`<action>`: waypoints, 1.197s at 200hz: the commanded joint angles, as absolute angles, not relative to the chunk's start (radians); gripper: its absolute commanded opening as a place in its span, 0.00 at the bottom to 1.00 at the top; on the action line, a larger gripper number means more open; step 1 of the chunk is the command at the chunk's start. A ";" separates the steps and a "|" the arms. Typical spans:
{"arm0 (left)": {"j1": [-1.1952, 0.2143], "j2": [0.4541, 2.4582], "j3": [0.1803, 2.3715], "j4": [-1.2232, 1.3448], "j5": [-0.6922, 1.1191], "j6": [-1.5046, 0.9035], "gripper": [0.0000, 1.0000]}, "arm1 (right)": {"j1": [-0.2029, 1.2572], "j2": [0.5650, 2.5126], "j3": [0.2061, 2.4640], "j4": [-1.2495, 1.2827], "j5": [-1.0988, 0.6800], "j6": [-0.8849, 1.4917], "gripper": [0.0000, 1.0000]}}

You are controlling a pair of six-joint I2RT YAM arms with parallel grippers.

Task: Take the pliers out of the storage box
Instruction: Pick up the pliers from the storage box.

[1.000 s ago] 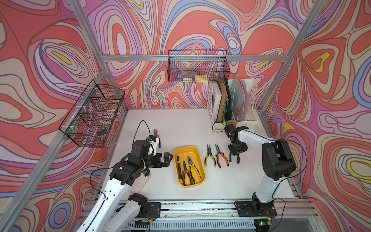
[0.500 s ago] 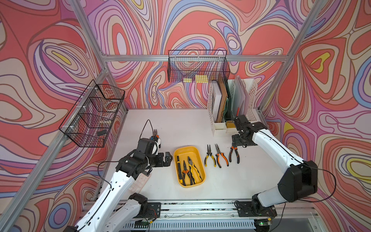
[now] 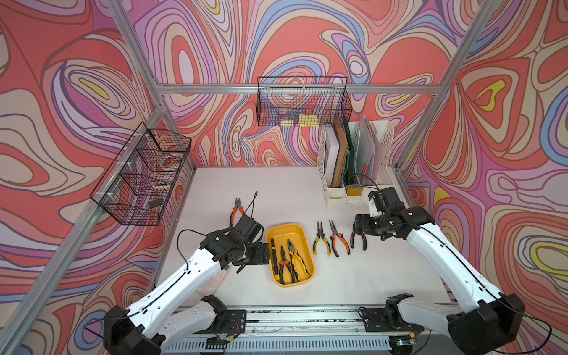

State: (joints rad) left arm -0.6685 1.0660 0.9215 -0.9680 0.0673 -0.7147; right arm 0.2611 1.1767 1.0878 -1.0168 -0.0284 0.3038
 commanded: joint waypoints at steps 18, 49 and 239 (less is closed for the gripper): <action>-0.843 1.229 1.058 -1.060 -0.080 -0.853 0.79 | 0.257 1.095 0.983 -0.965 -0.097 0.320 0.79; -0.898 1.402 1.171 -1.075 -0.092 -0.864 0.79 | 0.259 1.024 0.950 -0.941 -0.098 0.334 0.78; -0.983 1.840 1.380 -1.182 -0.287 -0.948 0.63 | 0.258 0.971 0.919 -0.914 -0.112 0.339 0.75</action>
